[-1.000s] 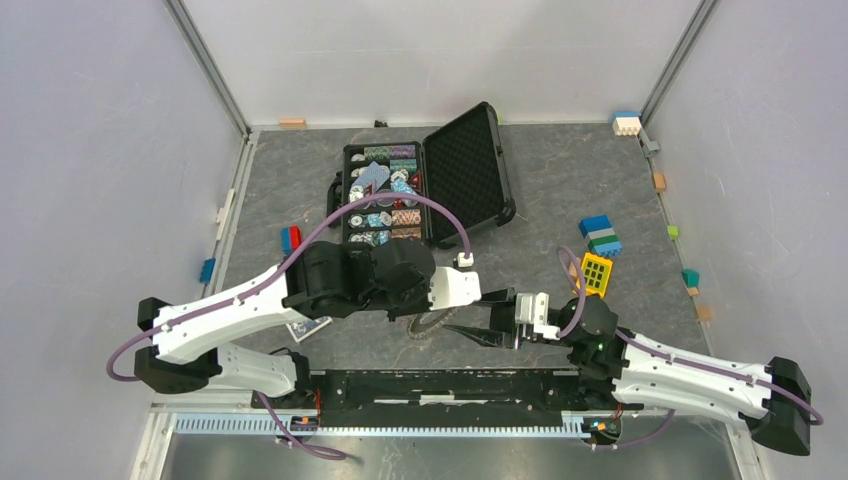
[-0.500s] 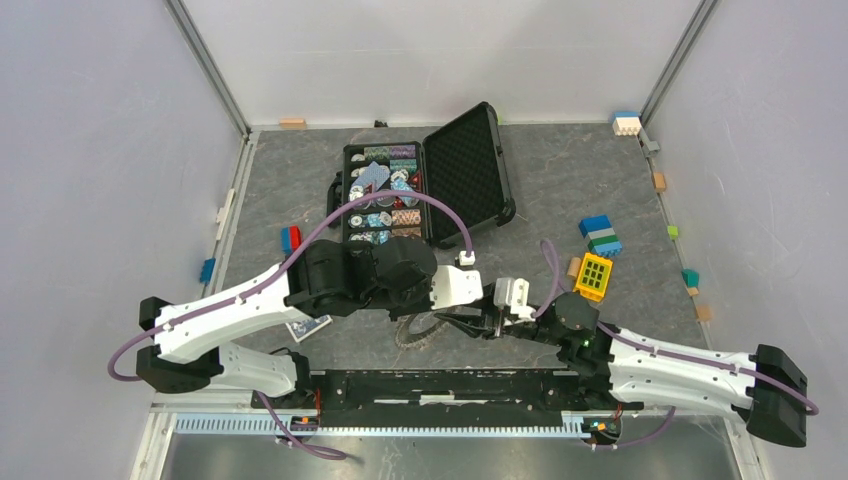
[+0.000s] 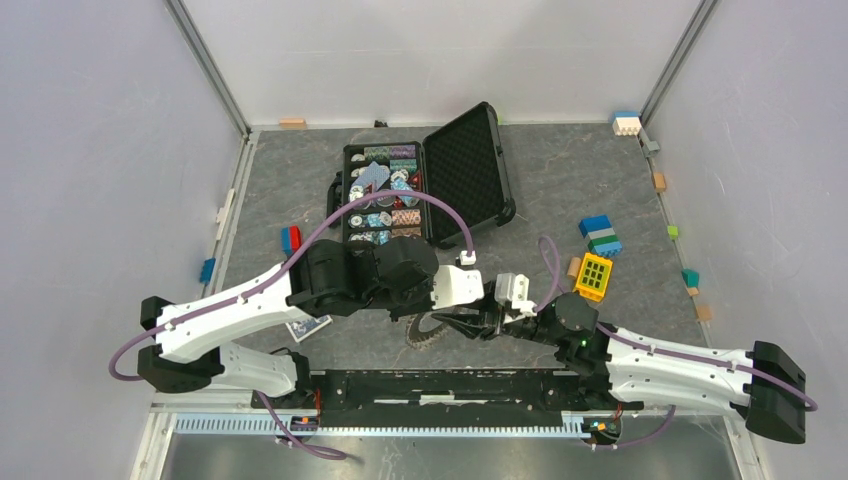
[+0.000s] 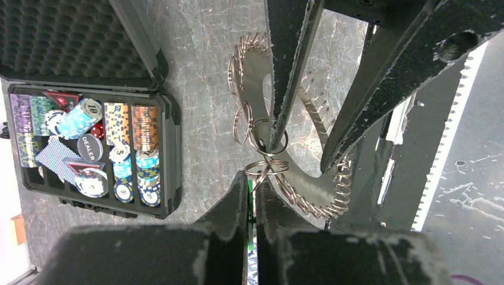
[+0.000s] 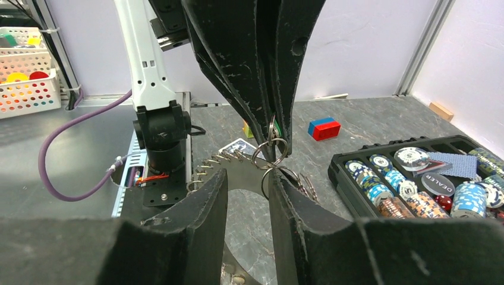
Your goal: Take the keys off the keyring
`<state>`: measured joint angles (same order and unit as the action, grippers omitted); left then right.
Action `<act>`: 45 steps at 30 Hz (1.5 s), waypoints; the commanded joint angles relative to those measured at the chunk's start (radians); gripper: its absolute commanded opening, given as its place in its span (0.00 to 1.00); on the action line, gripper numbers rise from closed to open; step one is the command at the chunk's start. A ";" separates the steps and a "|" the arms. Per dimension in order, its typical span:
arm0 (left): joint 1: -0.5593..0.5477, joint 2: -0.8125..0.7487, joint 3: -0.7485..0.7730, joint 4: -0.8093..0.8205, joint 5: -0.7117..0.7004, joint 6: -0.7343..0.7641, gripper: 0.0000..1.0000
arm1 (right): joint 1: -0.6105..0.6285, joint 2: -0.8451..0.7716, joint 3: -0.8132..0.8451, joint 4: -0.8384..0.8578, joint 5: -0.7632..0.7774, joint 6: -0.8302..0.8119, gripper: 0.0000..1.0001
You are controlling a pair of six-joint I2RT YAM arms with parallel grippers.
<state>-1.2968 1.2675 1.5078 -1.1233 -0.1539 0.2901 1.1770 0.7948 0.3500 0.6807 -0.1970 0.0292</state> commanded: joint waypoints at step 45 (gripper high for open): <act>0.007 -0.041 0.031 0.049 0.087 0.068 0.02 | 0.033 -0.146 0.045 -0.187 0.063 -0.412 0.67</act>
<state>-1.2953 1.2667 1.5249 -1.1255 -0.1059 0.3046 1.2045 0.6437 0.3870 0.4026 -0.1650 -0.3069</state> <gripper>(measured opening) 0.062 0.657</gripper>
